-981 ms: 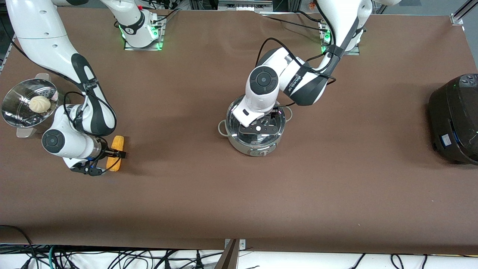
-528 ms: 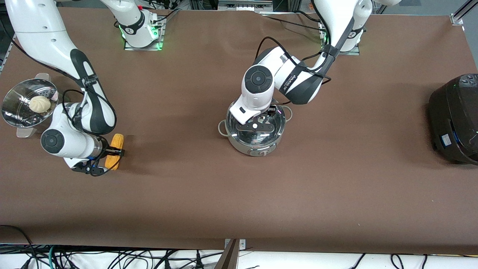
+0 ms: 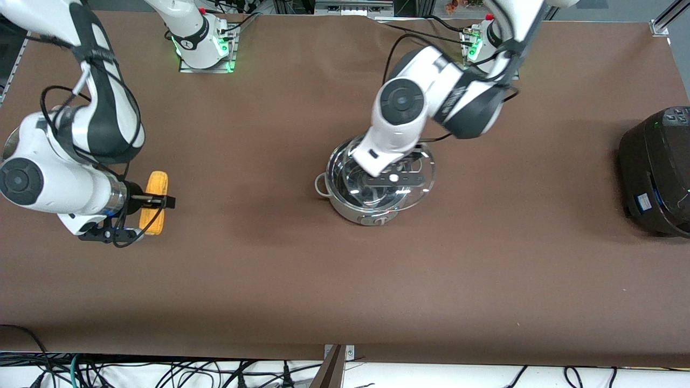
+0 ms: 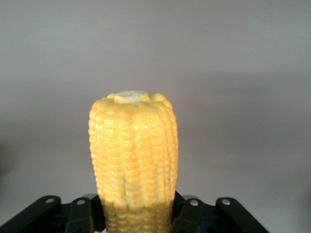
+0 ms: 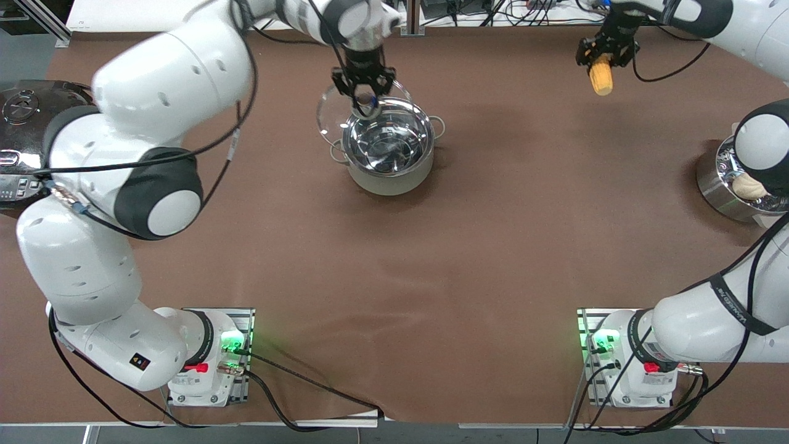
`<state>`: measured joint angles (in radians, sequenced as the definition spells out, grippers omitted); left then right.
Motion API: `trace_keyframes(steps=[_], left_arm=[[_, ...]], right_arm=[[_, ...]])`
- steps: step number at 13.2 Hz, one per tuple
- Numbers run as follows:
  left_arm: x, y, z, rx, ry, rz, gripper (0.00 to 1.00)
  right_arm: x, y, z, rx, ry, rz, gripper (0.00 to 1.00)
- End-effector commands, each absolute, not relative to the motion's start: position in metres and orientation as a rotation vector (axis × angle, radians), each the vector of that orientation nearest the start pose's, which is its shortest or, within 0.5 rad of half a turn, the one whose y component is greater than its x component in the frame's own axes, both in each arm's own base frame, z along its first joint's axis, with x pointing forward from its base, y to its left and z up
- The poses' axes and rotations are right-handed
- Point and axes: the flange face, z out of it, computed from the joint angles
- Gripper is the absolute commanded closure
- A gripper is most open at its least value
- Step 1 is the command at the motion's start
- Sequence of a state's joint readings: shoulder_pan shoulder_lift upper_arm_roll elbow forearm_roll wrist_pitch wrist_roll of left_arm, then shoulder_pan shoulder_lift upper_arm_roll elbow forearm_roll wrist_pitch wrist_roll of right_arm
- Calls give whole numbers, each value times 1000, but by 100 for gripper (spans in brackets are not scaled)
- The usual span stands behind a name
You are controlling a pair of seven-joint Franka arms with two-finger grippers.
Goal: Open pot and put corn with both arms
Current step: 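Lift the corn with the right gripper while the left gripper lifts the lid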
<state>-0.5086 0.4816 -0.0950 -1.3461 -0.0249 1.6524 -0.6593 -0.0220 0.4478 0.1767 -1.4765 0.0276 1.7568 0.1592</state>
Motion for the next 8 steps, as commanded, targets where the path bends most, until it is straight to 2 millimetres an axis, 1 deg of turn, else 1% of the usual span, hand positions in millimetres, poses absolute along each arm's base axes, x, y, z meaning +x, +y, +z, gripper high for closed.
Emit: trace_keyframes(steps=[1,2,3,4,5,6,7,8], left_arm=[[585,-302,470,-3055,-183,359,100],[593,-268,471,-3035,-209,412,100],[604,-231,470,-3030,-210,457,100],[613,-198,462,-3043,-145,494,100],[624,-162,448,-3061,-90,523,100],[638,-129,421,-3082,-77,529,100],[641,-113,391,-3094,-61,532,100],[632,-104,358,-3064,-4,545,100]], right_arm=[[657,163,470,-2956,57,228,100],[650,207,482,-2943,24,199,100],[643,250,489,-2934,-20,153,100],[633,295,488,-2922,-58,124,100],[618,342,484,-2910,-68,95,100],[605,384,475,-2907,-32,48,100],[593,422,459,-2915,12,14,100],[579,459,441,-2926,7,-8,100]])
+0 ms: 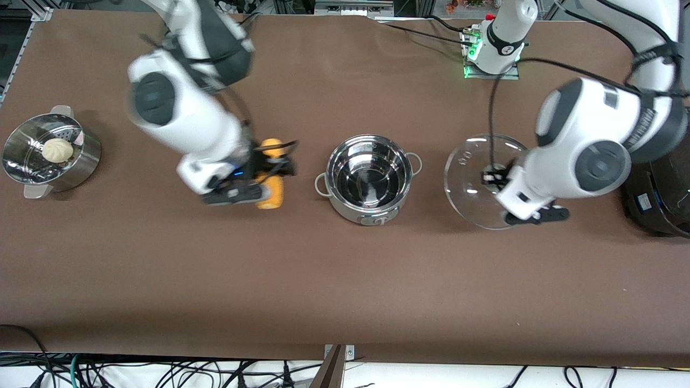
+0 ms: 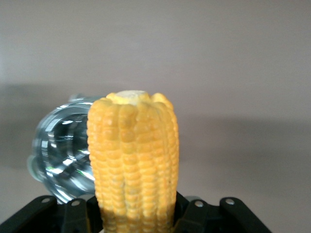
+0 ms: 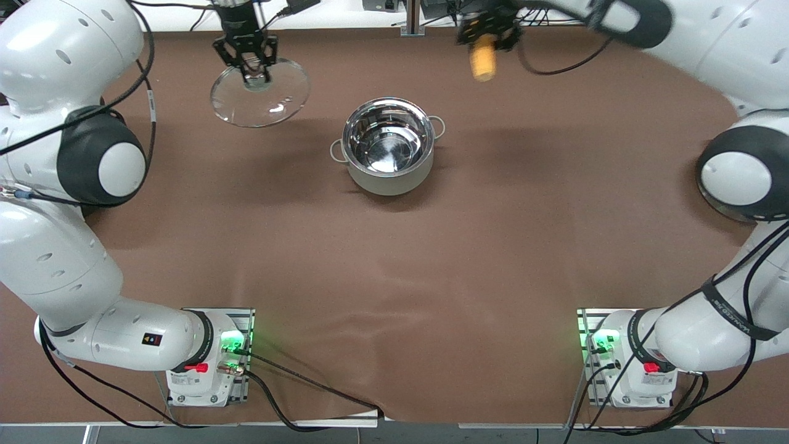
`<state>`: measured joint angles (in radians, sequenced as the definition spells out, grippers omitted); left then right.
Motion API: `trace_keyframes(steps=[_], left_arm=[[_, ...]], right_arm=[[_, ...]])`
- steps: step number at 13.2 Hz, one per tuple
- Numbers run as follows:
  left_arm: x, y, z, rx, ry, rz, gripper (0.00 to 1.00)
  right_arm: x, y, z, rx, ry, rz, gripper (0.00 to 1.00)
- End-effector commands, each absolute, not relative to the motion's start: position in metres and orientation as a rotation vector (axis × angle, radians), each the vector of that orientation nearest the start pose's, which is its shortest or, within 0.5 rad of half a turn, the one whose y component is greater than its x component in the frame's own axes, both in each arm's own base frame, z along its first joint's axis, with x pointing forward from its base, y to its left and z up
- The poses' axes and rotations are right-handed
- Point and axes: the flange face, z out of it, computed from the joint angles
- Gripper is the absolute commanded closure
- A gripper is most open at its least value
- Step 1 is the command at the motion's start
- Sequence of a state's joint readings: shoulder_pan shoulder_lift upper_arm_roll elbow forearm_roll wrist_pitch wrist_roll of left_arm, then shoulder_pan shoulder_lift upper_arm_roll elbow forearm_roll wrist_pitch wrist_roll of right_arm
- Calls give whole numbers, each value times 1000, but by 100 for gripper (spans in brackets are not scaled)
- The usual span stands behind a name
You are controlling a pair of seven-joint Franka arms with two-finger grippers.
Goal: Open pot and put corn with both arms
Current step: 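Lower the corn into the pot while the left gripper sets the lid down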
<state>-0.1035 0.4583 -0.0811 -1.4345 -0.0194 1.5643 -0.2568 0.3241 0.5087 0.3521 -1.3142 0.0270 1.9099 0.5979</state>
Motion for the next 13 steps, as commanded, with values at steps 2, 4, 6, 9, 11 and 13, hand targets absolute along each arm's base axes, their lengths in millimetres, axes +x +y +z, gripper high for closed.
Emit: trace_keyframes(steps=[2,4,6,9,11,13], left_arm=[[618,-84,303,-3046,92,474,100],[601,-75,256,-3058,91,416,100],[588,-74,231,-3062,164,400,59],[601,-53,282,-3069,313,361,0],[603,-48,363,-3082,369,194,0],[587,-53,442,-3071,385,66,0]], right_arm=[[560,511,393,-2985,-81,-23,100],[552,537,349,-3006,-100,-15,100],[545,553,322,-2985,-56,-18,100],[547,554,299,-2995,-52,-17,100],[543,560,280,-2986,-54,-13,79],[536,567,271,-3006,-102,-38,0]])
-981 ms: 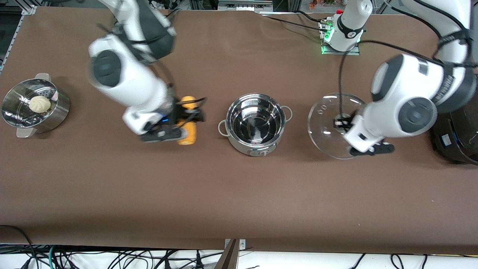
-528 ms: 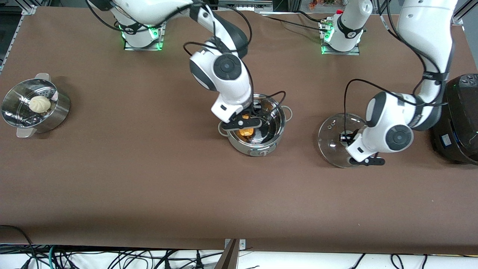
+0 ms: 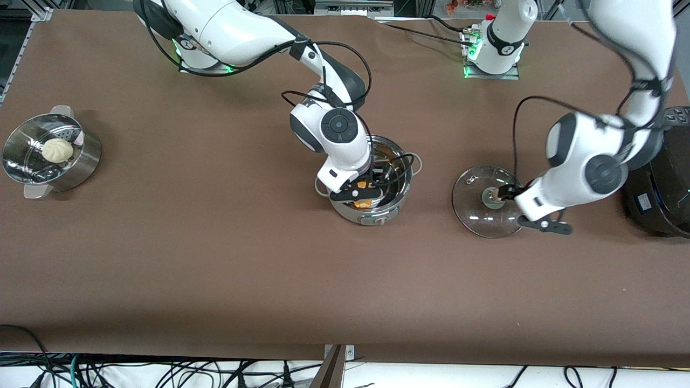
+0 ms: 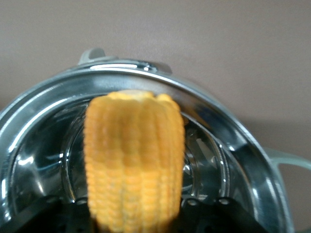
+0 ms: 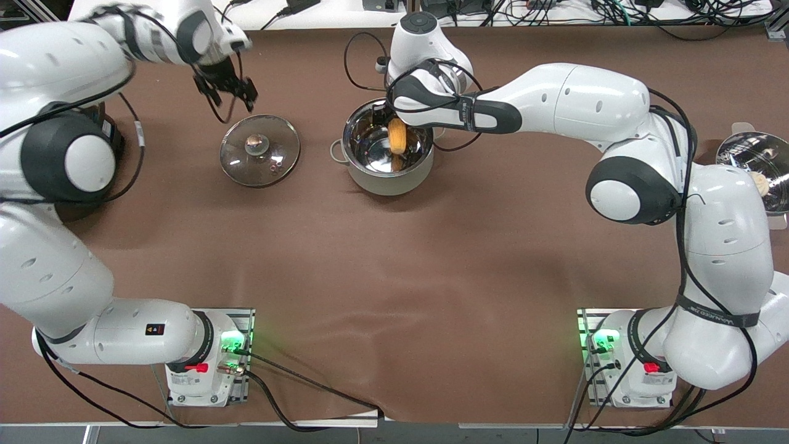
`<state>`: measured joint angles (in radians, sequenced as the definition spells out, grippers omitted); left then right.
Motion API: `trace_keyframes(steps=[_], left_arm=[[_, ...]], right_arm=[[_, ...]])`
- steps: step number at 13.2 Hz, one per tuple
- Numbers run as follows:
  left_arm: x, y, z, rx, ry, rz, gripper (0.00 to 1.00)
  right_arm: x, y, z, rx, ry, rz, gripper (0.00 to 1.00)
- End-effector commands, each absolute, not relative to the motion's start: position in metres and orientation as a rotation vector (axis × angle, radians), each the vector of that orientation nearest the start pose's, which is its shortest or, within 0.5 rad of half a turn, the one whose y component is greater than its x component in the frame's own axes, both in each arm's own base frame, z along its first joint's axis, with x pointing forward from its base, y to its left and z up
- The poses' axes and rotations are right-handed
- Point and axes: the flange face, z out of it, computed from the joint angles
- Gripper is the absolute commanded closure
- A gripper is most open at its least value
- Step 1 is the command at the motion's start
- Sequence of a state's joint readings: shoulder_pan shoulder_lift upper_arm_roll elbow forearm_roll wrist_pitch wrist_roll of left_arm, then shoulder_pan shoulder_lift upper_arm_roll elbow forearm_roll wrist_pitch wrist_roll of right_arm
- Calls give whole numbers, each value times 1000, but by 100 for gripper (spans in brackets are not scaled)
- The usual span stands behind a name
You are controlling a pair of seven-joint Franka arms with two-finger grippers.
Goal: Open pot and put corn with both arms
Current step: 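Lower the corn into the pot while the left gripper sets the lid down, then open the right gripper and withdraw it from the pot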
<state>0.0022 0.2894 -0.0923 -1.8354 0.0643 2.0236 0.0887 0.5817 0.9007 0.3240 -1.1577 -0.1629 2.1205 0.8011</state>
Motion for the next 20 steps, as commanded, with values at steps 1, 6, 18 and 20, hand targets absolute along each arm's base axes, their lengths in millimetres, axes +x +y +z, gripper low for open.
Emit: trace_keyframes(steps=[1,6,18,20], left_arm=[[576,-58,479,-3064,375,-2,0],[559,-54,580,-3119,26,-11,0],[553,-38,573,-3135,-53,91,0],[553,-40,574,-3134,-51,91,0]], right_arm=[[533,569,271,-3012,-112,-43,0],[531,560,315,-3089,-127,21,0],[692,105,514,-3203,377,132,0],[681,55,505,-3202,498,199,0]])
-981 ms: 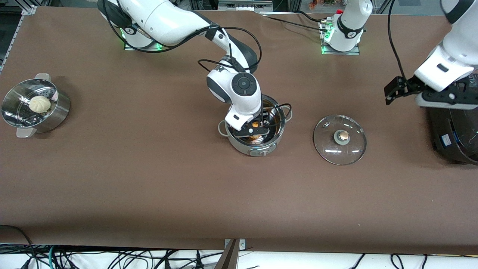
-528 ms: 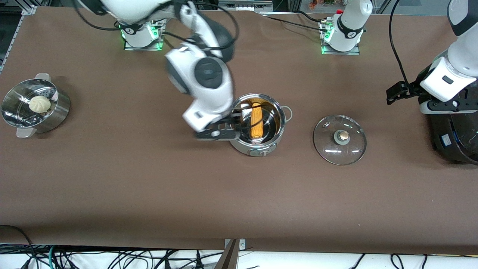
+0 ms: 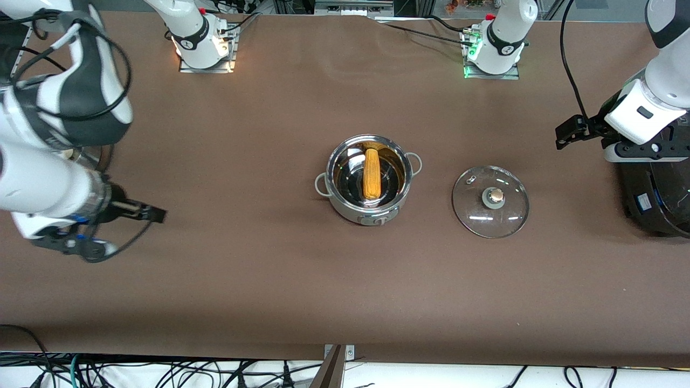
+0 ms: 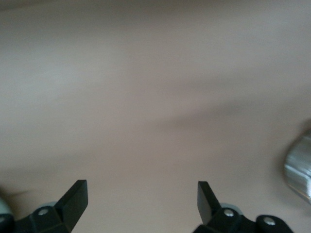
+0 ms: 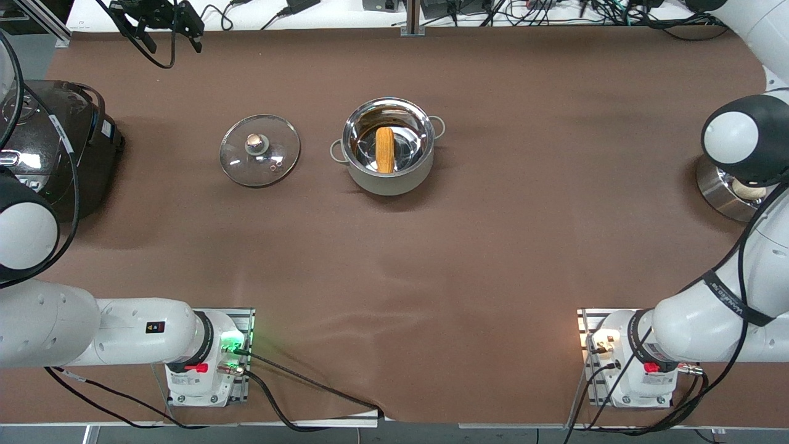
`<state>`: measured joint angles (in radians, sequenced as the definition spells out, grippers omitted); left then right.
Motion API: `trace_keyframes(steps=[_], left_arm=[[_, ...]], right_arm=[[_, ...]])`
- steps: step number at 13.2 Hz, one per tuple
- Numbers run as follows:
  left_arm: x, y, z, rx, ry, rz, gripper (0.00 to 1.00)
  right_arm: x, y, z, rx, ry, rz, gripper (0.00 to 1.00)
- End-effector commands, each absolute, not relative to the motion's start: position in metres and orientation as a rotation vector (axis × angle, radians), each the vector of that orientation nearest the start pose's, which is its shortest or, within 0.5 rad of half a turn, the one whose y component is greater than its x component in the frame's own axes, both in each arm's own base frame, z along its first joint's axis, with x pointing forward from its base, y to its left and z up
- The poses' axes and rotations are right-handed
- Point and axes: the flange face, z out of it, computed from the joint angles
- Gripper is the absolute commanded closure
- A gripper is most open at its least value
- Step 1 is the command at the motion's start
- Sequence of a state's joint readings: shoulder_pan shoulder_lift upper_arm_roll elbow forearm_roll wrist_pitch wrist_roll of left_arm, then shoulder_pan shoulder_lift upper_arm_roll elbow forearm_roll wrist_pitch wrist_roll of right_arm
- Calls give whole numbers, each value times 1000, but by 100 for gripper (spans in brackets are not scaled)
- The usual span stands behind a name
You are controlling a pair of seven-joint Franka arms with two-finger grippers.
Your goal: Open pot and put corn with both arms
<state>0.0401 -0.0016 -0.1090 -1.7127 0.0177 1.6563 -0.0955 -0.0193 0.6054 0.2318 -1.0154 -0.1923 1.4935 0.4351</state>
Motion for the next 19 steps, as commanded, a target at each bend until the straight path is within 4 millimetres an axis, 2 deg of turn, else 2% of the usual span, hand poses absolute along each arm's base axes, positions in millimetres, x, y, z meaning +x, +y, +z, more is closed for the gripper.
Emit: trace_keyframes(steps=[1,2,3,4,8,9,11,13,19], left_arm=[[553,-41,574,-3134,-48,91,0],[553,-42,574,-3134,-46,91,0],[553,-42,574,-3134,-46,91,0],[553,-43,574,-3134,-43,91,0],[552,-48,575,-3133,-26,88,0],[552,-47,575,-3133,-31,88,0],[552,-47,575,-3133,-29,88,0],[552,-49,575,-3133,-24,88,0],[552,-50,575,-3133,-21,88,0]], right_arm=[[671,35,503,-3167,500,221,0],[660,35,508,-3145,446,165,0],[650,22,511,-3148,452,58,0],[639,20,515,-3153,434,11,0],[595,22,565,-3173,417,49,0],[594,20,566,-3173,424,52,0],[604,15,555,-3170,437,84,0],[610,17,559,-3167,430,87,0],[611,14,556,-3165,439,95,0]])
